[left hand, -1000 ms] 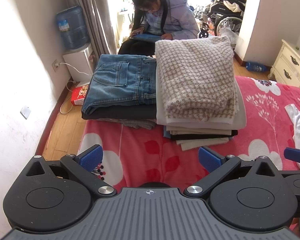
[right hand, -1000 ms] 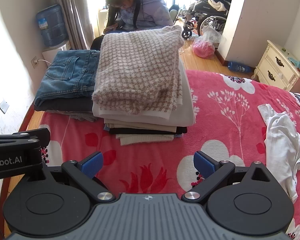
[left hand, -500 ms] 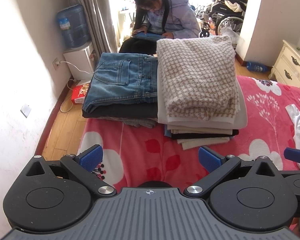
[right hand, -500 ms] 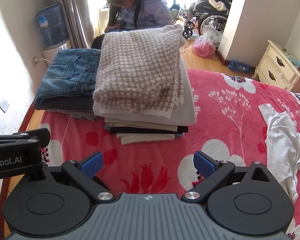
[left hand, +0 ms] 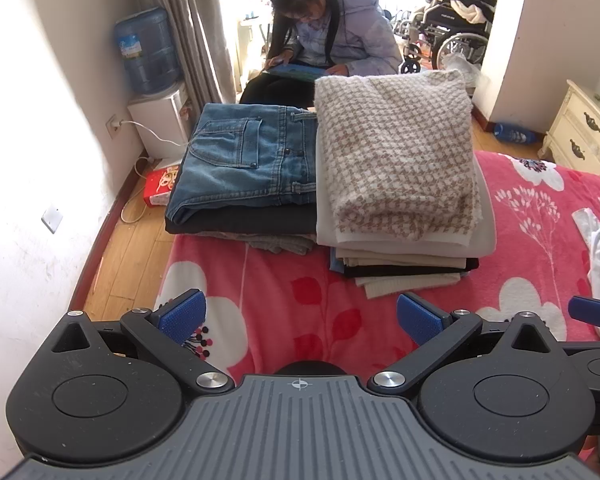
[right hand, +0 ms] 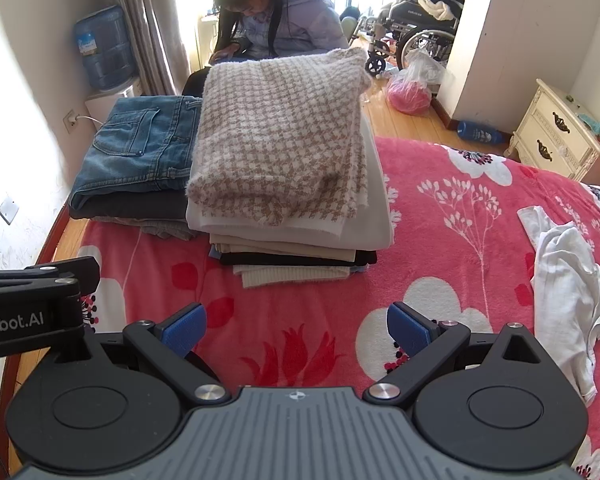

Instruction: Fold clothes

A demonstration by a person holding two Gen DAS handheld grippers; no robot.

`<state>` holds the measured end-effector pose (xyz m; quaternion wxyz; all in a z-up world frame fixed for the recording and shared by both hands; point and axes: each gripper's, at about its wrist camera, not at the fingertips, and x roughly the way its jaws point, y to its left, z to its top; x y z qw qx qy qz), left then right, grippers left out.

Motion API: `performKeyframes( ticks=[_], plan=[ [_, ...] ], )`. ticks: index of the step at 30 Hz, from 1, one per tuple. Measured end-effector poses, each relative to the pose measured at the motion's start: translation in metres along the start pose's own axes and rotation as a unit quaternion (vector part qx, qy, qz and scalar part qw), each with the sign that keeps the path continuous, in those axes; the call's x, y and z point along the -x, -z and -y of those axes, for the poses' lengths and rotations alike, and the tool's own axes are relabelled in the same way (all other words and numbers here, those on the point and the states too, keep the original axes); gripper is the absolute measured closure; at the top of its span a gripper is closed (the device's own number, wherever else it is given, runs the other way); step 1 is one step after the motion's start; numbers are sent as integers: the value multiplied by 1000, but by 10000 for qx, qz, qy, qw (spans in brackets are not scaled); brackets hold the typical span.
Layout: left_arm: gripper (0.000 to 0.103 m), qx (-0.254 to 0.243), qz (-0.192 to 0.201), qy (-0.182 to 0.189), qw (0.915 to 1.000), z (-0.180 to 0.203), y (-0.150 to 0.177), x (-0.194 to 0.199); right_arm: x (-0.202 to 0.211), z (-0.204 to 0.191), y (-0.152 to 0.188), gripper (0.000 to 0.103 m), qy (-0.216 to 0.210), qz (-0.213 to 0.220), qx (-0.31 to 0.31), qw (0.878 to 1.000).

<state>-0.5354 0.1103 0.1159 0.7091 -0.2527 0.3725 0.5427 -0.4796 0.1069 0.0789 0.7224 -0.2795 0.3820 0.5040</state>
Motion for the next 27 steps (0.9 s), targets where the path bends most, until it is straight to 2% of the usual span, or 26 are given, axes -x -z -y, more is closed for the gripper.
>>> performKeyframes(
  ticks=[27],
  plan=[
    [0,-14,24,-15,10000,-1,2,-2,0,-2,-1,4,8,-3,45,10000]
  ],
)
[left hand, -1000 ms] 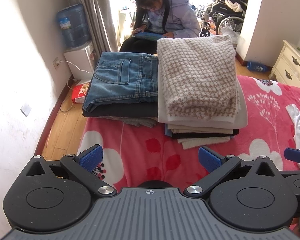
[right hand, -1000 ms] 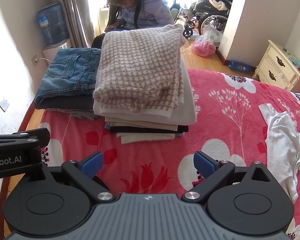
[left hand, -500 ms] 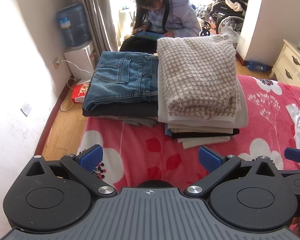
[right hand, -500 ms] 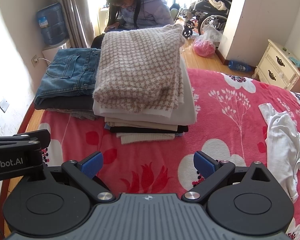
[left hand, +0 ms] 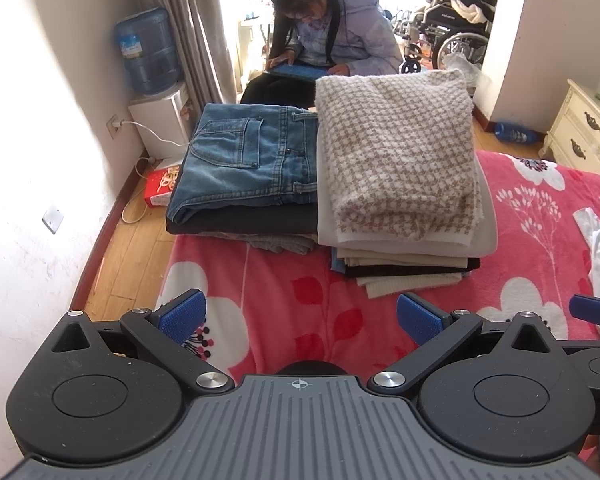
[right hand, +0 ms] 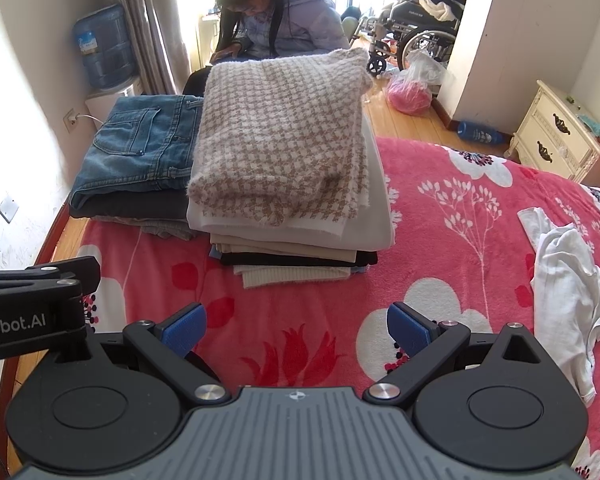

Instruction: Fold clothes

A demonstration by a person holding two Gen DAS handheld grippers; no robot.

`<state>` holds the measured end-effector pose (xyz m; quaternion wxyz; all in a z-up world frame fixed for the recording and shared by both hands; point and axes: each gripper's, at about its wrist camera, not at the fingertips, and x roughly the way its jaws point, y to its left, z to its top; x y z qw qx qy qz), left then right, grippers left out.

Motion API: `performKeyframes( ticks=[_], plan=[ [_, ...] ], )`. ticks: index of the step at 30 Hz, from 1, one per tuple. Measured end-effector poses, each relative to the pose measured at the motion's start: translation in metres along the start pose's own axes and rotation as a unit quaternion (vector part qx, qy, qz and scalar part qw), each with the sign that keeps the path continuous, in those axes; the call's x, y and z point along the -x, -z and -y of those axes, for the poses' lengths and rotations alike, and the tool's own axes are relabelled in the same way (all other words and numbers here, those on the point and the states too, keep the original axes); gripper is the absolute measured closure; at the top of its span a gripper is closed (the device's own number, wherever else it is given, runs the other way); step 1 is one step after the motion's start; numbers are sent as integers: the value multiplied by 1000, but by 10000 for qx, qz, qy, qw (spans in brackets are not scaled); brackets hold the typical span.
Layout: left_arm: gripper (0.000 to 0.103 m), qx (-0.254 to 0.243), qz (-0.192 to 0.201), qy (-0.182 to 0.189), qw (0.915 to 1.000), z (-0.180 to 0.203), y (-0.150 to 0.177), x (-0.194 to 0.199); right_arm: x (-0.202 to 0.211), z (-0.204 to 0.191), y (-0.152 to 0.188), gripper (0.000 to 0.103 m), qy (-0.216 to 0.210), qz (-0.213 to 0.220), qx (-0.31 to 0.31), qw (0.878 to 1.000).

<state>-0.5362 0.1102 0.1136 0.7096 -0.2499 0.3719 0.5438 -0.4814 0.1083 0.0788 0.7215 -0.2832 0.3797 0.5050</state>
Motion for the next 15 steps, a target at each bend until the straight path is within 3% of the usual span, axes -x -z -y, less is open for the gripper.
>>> performKeyframes(
  ticks=[15],
  plan=[
    [0,32,6,-11,10000,-2,-1,-1,-1,-4,-3,4,3,6,49,10000]
  ],
)
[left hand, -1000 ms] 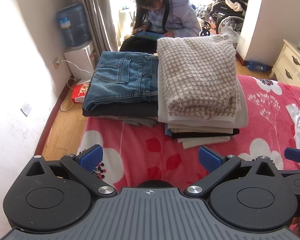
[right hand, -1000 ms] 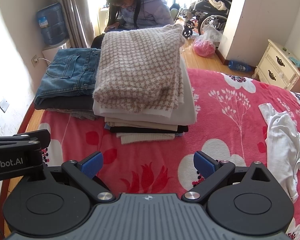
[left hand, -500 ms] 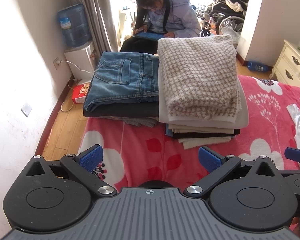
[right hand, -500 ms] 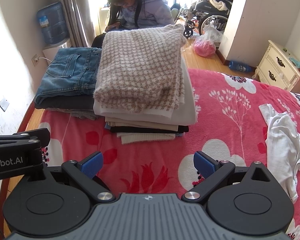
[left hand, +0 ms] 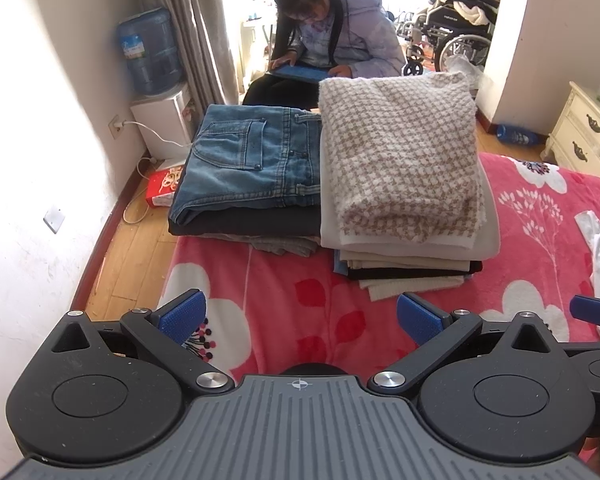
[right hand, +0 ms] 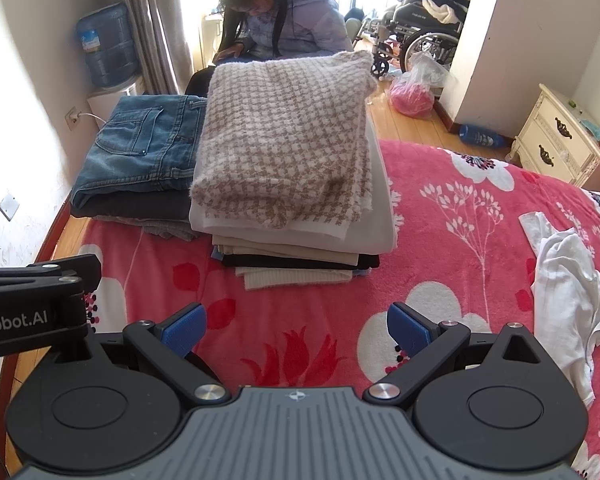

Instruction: Fold clothes

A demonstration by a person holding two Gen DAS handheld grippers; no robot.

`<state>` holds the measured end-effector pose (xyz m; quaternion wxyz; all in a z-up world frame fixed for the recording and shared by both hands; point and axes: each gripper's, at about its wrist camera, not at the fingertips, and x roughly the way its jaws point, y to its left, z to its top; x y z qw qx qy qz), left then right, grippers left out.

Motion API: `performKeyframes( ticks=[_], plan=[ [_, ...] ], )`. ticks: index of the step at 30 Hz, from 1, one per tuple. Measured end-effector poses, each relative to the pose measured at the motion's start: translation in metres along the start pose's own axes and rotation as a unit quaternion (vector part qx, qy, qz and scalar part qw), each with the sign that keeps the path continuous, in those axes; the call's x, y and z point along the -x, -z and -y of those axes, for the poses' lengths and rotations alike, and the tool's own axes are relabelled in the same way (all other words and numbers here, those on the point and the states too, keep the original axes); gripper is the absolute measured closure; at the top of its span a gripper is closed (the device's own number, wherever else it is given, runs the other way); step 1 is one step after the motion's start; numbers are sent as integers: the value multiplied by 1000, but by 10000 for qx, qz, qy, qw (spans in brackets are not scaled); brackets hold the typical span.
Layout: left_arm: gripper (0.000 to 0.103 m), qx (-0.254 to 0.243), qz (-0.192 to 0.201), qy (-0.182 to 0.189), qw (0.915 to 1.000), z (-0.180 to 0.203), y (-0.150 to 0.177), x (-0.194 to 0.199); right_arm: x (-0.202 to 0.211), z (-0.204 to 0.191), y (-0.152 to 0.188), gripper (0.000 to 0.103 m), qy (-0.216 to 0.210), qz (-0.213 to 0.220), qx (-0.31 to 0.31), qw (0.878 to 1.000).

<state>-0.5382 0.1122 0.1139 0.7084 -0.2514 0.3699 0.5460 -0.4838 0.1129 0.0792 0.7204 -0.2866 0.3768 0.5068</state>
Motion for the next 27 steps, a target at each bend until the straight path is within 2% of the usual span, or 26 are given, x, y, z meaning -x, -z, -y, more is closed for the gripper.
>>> performKeyframes(
  ticks=[27],
  plan=[
    [0,14,-64,-18,10000,-1,0,-5,-3,0,1,4,-15,-45,-17,10000]
  ],
)
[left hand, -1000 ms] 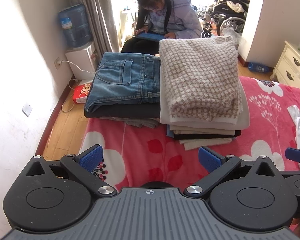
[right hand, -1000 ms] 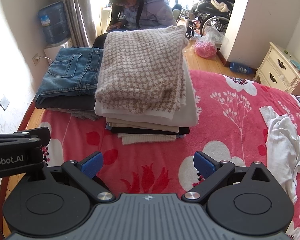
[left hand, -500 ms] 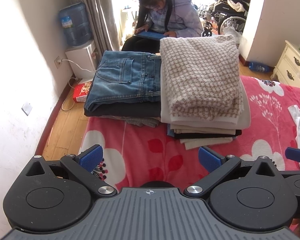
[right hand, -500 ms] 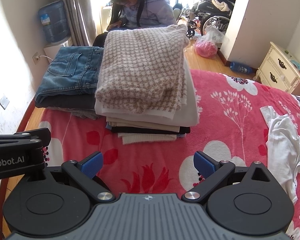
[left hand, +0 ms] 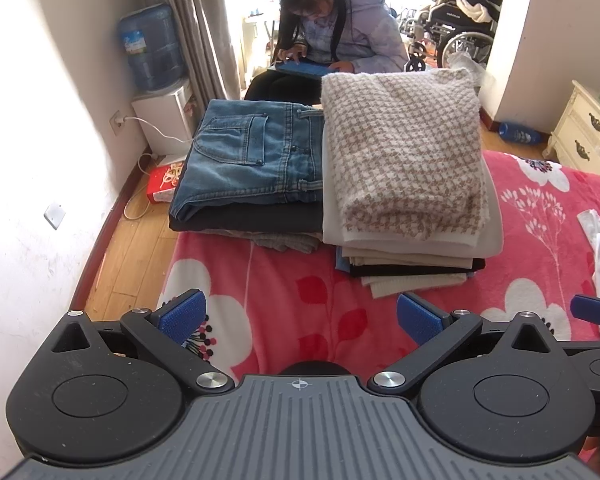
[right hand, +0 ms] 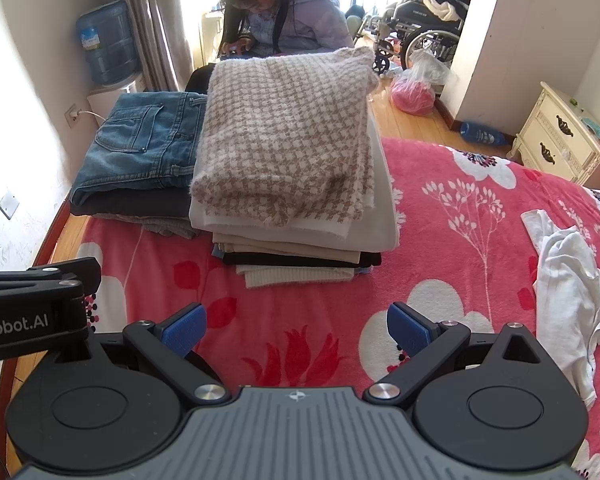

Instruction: Fold clothes

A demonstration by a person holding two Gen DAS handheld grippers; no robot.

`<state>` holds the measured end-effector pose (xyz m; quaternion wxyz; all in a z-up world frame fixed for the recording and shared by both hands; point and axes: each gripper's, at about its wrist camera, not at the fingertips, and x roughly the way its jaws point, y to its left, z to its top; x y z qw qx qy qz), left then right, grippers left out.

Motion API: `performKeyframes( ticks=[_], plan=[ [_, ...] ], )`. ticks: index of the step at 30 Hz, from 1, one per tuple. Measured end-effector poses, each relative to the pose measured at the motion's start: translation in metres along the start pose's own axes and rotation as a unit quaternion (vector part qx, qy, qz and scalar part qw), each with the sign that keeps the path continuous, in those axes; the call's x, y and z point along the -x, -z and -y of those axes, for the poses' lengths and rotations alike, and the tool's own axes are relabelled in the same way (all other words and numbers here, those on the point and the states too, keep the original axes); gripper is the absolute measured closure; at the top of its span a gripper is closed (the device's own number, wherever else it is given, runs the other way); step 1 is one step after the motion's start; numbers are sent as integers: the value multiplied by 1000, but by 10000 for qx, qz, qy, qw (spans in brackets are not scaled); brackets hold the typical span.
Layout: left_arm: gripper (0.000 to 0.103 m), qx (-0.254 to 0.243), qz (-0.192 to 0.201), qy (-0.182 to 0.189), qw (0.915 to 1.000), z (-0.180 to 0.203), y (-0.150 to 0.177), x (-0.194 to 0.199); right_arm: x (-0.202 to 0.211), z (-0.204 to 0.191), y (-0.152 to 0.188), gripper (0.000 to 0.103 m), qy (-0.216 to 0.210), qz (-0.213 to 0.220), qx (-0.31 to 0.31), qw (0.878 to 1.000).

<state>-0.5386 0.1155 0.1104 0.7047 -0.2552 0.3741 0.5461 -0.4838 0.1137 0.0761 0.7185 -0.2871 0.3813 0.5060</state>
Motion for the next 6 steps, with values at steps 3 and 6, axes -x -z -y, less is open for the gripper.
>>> performKeyframes(
  ticks=[3,6],
  plan=[
    [0,5,-3,0,10000,0,0,0,0,0,0,3,-1,-1,15,10000],
    [0,6,-12,1,10000,0,0,-1,0,0,0,4,-7,-7,3,10000]
  ],
)
